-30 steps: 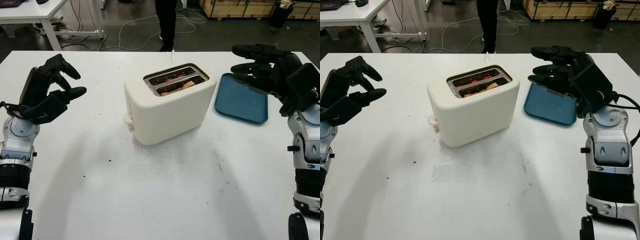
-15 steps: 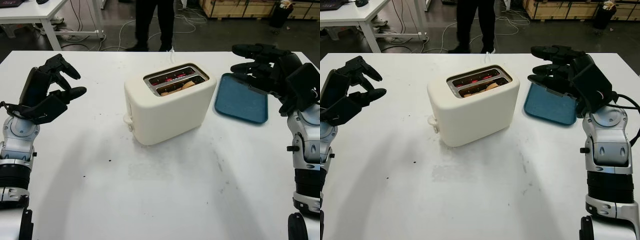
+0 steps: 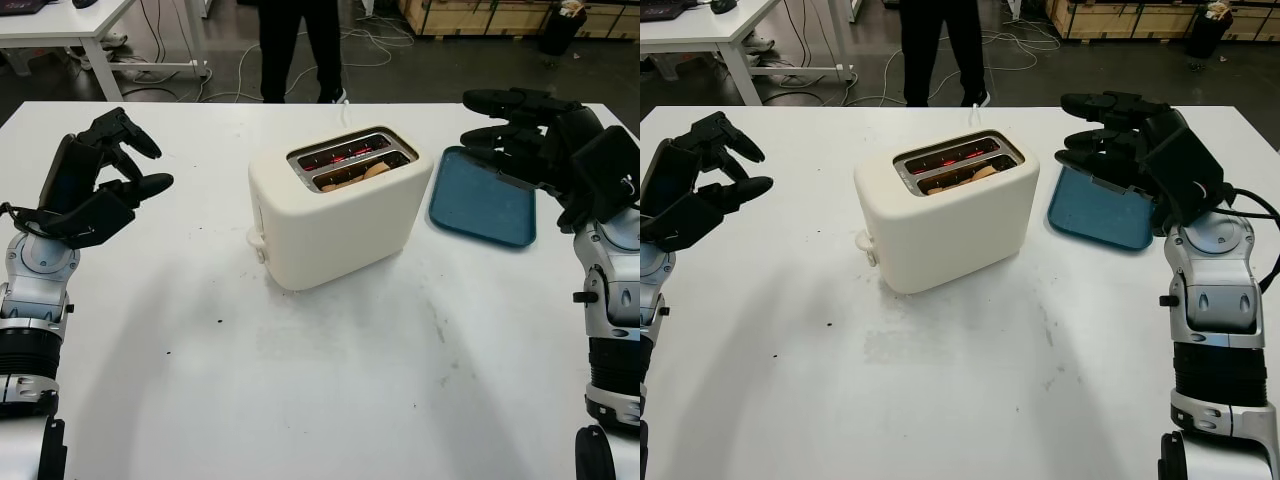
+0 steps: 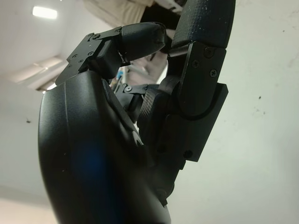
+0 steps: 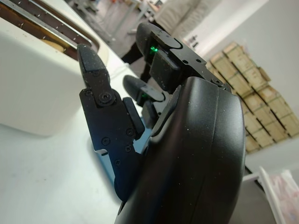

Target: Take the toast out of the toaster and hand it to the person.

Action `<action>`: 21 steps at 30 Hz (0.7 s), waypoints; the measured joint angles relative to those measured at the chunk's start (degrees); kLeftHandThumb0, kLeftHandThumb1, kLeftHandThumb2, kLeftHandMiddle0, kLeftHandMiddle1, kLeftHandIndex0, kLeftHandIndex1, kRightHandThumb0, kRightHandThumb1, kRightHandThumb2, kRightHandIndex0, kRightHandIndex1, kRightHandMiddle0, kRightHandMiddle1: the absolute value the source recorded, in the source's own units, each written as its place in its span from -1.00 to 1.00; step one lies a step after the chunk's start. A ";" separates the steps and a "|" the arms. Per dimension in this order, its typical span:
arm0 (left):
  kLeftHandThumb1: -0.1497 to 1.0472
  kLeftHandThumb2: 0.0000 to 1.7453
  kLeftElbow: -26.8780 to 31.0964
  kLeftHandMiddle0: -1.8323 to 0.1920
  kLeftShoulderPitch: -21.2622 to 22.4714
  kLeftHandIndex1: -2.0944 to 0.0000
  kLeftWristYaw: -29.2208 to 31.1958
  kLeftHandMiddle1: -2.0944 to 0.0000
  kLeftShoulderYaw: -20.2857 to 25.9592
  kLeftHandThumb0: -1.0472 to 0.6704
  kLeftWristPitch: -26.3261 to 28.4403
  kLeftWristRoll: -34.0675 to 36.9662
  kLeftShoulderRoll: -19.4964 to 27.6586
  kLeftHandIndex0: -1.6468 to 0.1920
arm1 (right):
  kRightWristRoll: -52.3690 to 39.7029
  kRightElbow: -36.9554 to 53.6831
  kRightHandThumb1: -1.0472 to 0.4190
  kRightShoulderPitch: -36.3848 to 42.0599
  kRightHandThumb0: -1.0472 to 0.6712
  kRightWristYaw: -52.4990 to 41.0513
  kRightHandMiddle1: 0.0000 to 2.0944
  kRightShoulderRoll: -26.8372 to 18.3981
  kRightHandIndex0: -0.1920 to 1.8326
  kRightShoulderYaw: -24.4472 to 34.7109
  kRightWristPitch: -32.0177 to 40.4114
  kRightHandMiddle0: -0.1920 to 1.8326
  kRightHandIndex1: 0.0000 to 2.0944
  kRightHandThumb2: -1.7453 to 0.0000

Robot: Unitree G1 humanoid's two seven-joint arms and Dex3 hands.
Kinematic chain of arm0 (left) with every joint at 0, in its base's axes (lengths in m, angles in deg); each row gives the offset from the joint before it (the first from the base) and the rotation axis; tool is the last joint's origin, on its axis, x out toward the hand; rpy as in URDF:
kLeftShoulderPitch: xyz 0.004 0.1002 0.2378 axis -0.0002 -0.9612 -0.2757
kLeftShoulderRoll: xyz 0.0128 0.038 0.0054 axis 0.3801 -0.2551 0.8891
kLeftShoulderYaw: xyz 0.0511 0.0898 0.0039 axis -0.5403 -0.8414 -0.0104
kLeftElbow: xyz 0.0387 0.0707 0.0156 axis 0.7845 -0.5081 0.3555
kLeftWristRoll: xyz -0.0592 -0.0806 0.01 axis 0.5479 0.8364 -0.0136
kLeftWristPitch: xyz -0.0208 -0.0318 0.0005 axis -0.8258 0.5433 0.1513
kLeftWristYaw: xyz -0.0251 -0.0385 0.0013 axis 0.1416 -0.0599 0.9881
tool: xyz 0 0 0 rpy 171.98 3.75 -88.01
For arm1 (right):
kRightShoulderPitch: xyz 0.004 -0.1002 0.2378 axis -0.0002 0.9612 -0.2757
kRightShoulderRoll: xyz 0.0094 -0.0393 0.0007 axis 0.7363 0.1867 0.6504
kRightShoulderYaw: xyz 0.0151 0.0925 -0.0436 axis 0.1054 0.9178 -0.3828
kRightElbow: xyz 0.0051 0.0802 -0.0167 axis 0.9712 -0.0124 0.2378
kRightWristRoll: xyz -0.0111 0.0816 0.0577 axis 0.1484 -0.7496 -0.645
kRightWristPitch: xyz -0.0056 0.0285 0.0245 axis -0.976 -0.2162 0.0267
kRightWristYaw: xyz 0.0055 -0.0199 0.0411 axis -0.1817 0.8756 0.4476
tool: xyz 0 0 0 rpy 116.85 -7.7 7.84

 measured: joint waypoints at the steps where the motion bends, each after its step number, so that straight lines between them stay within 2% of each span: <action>1: 0.79 -0.79 0.00 0.20 0.00 -0.49 0.04 -0.53 0.00 -1.00 0.08 0.00 0.00 0.32 | 0.02 0.00 -0.63 0.00 -0.17 0.00 -0.99 0.00 -0.30 0.00 0.00 -0.02 -0.31 1.00; 14: 0.79 -0.78 0.00 0.20 0.00 -0.47 0.32 -0.51 0.00 -1.00 0.32 0.00 0.00 0.31 | 0.38 0.00 -0.63 -0.01 -0.25 -0.08 -1.00 -0.17 -0.29 -0.09 0.00 -0.04 -0.35 1.00; 21: 0.79 -0.79 0.01 0.20 0.00 -0.48 0.31 -0.51 0.00 -1.00 0.35 0.00 -0.01 0.30 | 0.36 -0.03 -0.63 -0.29 -0.21 -0.24 -1.00 -0.21 -0.29 -0.39 0.00 -0.04 -0.36 1.00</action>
